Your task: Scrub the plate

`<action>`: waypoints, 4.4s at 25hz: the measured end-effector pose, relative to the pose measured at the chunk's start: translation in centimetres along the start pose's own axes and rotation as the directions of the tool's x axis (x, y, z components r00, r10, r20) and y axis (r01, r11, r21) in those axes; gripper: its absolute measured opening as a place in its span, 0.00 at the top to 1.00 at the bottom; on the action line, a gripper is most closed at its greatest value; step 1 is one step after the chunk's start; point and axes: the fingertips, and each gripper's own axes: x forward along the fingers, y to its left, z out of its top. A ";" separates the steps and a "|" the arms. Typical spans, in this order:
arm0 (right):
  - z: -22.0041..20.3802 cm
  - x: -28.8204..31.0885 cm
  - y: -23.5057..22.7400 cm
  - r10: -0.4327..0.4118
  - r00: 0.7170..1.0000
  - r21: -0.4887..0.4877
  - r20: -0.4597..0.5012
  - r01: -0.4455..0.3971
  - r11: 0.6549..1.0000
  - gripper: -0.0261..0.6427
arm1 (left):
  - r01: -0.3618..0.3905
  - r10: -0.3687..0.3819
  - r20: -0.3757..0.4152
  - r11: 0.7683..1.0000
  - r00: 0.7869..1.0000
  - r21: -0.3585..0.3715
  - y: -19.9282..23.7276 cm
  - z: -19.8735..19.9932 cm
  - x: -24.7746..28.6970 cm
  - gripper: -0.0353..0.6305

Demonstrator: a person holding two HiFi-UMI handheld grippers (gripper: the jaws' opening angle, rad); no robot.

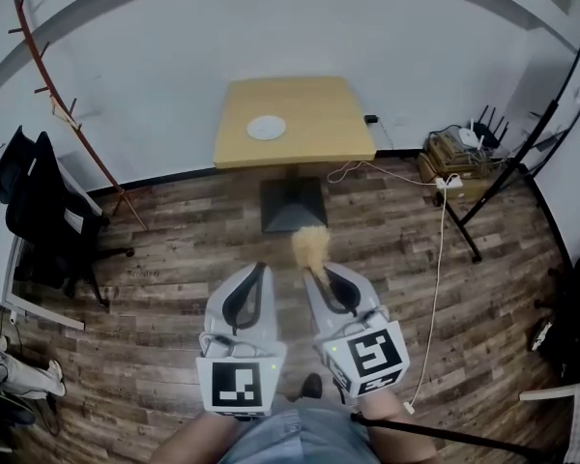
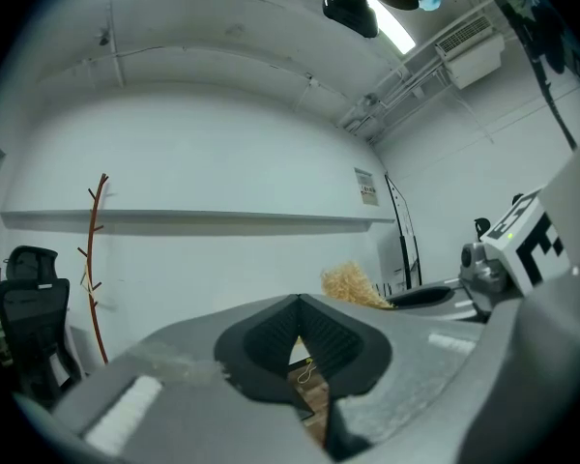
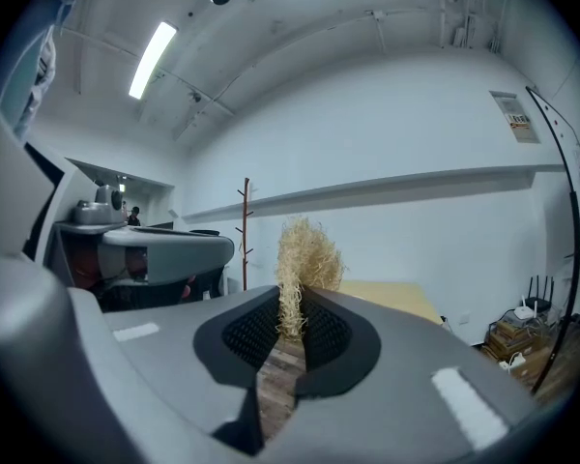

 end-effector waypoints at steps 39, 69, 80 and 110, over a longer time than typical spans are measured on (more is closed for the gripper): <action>0.7 26.3 -5.9 -0.036 0.996 -0.005 -0.079 0.035 0.999 0.90 | 0.007 -0.004 0.031 0.996 1.000 -0.091 19.5 -1.8 20.1 0.91; -4.3 38.5 -19.7 -0.023 0.983 0.115 -0.184 0.045 0.992 0.90 | -0.040 0.027 -0.189 0.997 0.982 -0.067 22.5 -7.8 37.3 0.91; 0.3 43.7 -25.5 0.069 0.994 0.086 -0.079 -0.062 0.994 0.90 | -0.132 0.133 -0.109 0.991 0.985 0.016 22.5 -3.0 43.6 0.91; -4.9 57.3 -29.7 0.015 0.967 0.091 -0.254 0.009 0.996 0.90 | -0.112 0.073 -0.271 0.985 0.960 -0.130 31.7 -11.6 54.5 0.91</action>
